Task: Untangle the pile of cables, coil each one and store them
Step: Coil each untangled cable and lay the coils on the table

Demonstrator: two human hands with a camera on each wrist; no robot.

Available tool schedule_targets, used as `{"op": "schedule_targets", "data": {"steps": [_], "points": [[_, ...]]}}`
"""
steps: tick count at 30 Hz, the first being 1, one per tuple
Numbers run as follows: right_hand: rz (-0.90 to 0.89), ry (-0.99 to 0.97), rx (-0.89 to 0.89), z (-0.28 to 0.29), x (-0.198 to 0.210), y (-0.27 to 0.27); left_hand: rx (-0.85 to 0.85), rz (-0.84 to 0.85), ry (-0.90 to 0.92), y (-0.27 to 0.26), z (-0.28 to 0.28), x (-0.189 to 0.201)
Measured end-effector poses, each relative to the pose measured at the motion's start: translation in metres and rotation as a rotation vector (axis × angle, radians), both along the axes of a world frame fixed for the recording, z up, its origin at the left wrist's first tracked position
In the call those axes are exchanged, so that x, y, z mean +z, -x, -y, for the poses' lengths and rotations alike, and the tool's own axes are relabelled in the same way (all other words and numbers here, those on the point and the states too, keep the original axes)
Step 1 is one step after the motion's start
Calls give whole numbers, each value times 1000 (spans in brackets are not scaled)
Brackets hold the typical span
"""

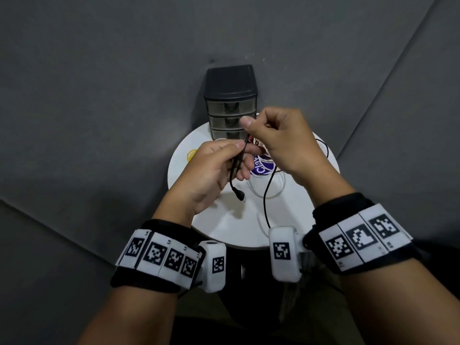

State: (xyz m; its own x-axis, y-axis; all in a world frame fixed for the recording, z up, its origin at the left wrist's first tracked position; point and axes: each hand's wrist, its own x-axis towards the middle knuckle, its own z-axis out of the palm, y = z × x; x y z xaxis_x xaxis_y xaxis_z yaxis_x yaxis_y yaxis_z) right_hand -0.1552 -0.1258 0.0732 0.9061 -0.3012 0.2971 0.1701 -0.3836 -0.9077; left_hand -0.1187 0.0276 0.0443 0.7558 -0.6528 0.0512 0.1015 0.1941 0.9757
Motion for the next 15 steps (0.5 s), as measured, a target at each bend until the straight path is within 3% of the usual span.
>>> {"op": "schedule_targets", "data": {"steps": [8,12,15], "points": [[-75,58,75,5,-3,-2,139,-129,158,-6,-3,-5],[-232,196,114,11,-11,0,248,-140,279,-17,-14,-6],[-318,268,63,16,-18,-2,252,-100,188,-26,-24,-2]]}}
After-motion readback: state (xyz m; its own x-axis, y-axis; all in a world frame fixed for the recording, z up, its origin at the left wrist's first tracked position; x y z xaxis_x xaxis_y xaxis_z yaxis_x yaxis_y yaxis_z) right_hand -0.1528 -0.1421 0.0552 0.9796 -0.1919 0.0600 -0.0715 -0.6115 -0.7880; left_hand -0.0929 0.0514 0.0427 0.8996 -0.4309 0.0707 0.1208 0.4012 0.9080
